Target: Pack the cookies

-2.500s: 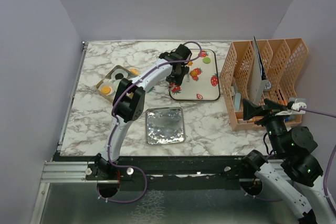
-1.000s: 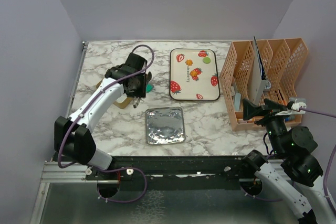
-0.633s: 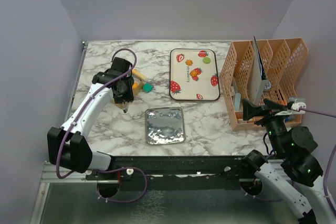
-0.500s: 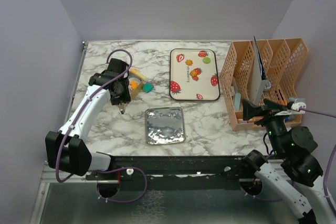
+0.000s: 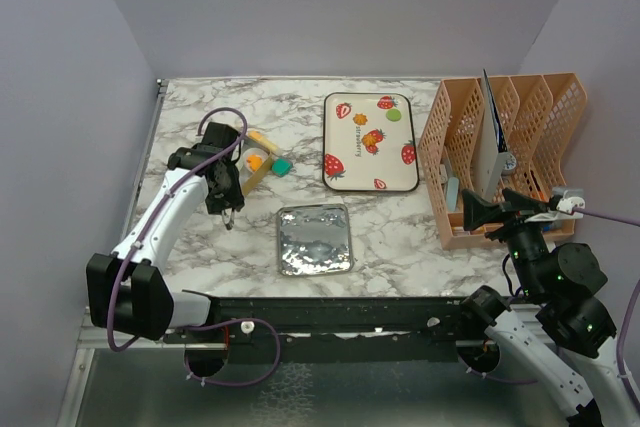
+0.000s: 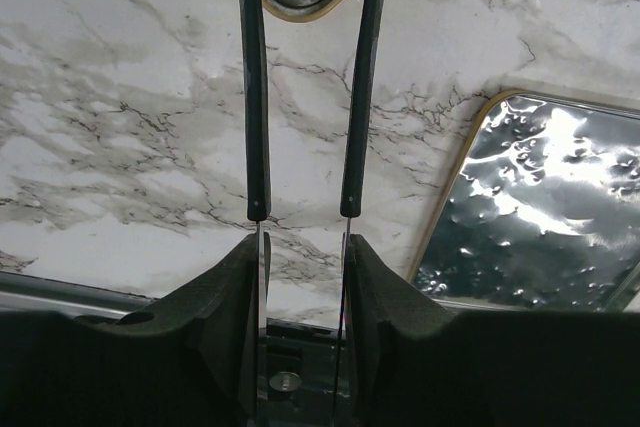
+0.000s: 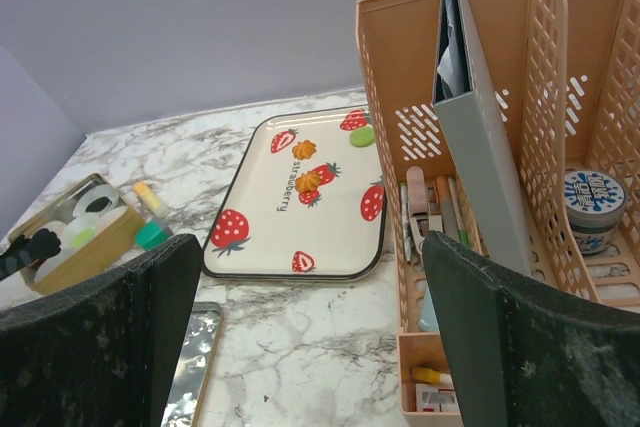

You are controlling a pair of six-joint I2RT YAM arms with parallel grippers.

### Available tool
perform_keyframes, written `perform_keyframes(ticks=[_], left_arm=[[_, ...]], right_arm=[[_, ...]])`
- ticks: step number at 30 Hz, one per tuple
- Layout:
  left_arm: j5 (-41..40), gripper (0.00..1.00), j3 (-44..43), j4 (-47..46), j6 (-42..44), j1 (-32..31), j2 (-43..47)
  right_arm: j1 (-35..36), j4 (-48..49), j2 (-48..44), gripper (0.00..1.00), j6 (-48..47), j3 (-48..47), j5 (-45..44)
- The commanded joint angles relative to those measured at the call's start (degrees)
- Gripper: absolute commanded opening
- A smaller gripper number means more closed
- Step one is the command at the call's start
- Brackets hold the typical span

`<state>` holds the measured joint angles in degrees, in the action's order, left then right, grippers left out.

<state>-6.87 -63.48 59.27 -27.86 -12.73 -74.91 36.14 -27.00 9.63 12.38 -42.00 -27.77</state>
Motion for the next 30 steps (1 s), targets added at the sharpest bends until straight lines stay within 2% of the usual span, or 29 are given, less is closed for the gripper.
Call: perform_keyframes(ticks=[1, 15, 21, 30], left_arm=[[-0.58, 0.09, 1.32, -0.65, -0.55, 0.27, -0.67], [-0.86, 0.2, 3.96, -4.03, 0.15, 0.34, -2.75], [-0.57, 0.39, 4.42, -3.99, 0.43, 0.33, -2.73], [-1.3, 0.54, 3.5, -3.55, 0.65, 0.33, -1.62]], right_arm=[[-0.02, 0.59, -0.75, 1.0, -0.6, 0.69, 0.87], [-0.02, 0.55, -0.84, 1.0, -0.67, 0.67, 0.85], [-0.02, 0.57, -0.67, 1.0, -0.69, 0.69, 0.87], [-0.02, 0.83, -0.2, 1.0, -0.77, 0.73, 0.96]])
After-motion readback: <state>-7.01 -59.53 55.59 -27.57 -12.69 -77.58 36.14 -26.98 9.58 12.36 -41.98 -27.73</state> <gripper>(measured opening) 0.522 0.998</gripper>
